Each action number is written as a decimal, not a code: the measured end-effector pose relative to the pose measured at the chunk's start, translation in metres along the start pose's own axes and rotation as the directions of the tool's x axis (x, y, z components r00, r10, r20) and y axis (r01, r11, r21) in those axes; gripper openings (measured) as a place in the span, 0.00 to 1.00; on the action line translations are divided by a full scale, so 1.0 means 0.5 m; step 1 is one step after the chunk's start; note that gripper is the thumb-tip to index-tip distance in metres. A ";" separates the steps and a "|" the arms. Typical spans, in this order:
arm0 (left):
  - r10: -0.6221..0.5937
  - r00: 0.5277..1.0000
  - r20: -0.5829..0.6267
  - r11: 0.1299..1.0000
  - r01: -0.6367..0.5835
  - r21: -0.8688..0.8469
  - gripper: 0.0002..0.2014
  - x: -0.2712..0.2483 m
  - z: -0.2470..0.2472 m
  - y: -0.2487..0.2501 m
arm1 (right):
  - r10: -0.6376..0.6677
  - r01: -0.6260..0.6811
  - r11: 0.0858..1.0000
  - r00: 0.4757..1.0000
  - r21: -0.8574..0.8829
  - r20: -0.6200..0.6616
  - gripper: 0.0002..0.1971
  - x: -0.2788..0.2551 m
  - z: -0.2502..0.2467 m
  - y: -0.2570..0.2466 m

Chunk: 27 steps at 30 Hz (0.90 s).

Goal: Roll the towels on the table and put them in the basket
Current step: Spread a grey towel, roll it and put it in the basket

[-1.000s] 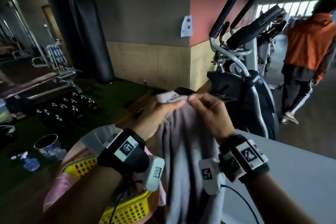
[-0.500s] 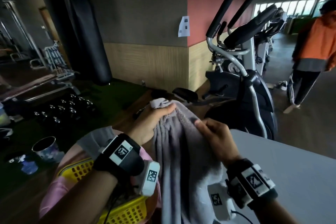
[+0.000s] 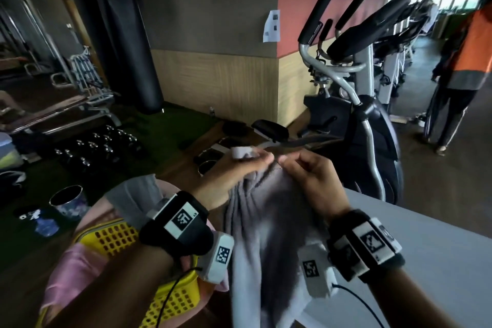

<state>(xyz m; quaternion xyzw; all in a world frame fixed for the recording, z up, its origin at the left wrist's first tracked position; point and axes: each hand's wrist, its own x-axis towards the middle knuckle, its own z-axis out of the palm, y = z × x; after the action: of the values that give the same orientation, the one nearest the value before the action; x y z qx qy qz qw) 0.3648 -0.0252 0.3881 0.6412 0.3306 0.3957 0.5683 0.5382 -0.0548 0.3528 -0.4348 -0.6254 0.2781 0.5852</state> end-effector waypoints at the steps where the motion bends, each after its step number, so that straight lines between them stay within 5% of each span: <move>1: -0.002 0.997 0.077 1.000 0.001 0.011 0.05 -0.001 0.017 -0.001 | -0.012 0.012 1.000 1.000 0.018 0.018 0.09 0.018 0.001 -0.005; 3: 0.002 0.992 0.129 1.000 -0.002 0.000 0.05 0.003 0.035 0.001 | -0.001 -0.001 0.998 0.999 0.061 0.035 0.09 0.040 0.004 -0.006; 11: -0.012 0.975 -0.224 1.000 0.018 0.026 0.04 0.059 -0.108 0.010 | 0.174 -0.143 0.980 0.955 -0.140 0.241 0.16 0.031 -0.042 0.092; 16: 0.014 0.976 -0.219 0.996 0.005 0.089 0.04 0.101 -0.168 0.002 | 0.346 -0.318 0.935 0.916 -0.159 0.203 0.12 0.089 -0.036 0.119; 21: 0.155 0.922 -0.356 0.980 -0.097 0.175 0.11 0.205 -0.202 -0.019 | 0.357 -0.364 0.927 0.931 0.091 0.080 0.08 0.270 -0.004 0.094; 27: 0.276 0.815 -0.510 0.956 -0.175 0.237 0.11 0.404 -0.284 0.022 | 0.279 -0.288 0.953 0.955 0.091 0.099 0.07 0.587 0.001 0.101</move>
<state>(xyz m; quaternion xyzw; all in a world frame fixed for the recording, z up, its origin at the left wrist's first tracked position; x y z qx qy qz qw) 0.3335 0.2164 0.4313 0.5876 0.4319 0.5927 0.3418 0.5672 0.2242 0.4532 -0.4767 -0.5654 0.4096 0.5342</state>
